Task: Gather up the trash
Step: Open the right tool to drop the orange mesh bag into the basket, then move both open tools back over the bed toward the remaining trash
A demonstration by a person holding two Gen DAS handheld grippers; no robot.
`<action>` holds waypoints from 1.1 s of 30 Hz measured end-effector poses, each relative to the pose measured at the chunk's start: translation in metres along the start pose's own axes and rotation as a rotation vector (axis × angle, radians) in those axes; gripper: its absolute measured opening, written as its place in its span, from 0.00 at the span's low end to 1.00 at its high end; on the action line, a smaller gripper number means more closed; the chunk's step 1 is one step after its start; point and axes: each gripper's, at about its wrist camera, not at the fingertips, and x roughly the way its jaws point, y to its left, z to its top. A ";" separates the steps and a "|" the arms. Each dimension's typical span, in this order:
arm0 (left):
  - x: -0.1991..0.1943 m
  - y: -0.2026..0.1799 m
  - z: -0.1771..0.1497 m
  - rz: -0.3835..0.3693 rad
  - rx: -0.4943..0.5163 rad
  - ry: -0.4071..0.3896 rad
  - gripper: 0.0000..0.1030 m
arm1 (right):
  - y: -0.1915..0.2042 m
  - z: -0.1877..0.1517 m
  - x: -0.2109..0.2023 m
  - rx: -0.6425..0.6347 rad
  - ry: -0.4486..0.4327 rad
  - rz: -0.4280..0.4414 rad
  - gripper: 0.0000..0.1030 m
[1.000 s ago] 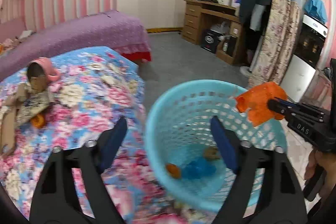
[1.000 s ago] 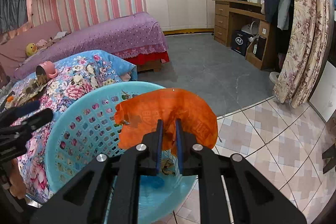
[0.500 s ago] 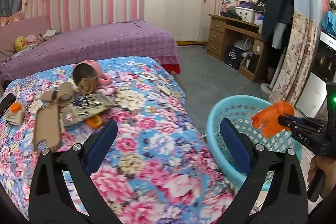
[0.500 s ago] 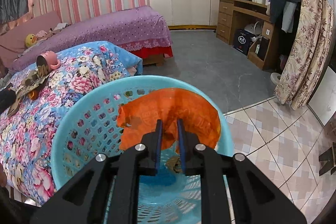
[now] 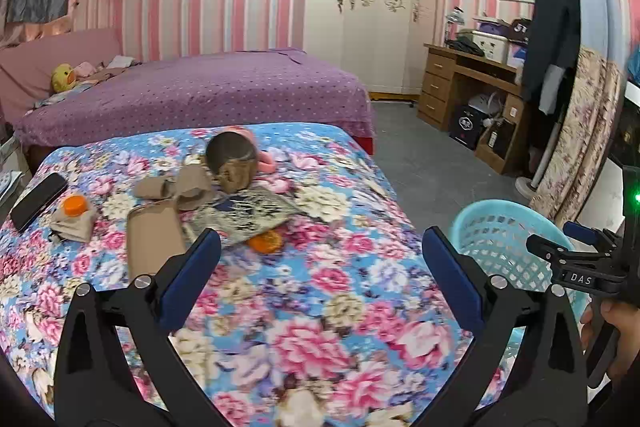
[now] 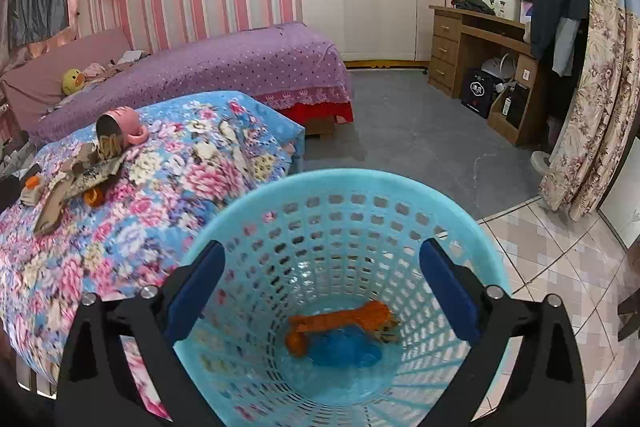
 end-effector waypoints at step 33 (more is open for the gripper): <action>0.006 0.153 -0.020 0.190 -0.127 0.007 0.95 | 0.118 0.028 0.016 -0.106 -0.075 0.027 0.96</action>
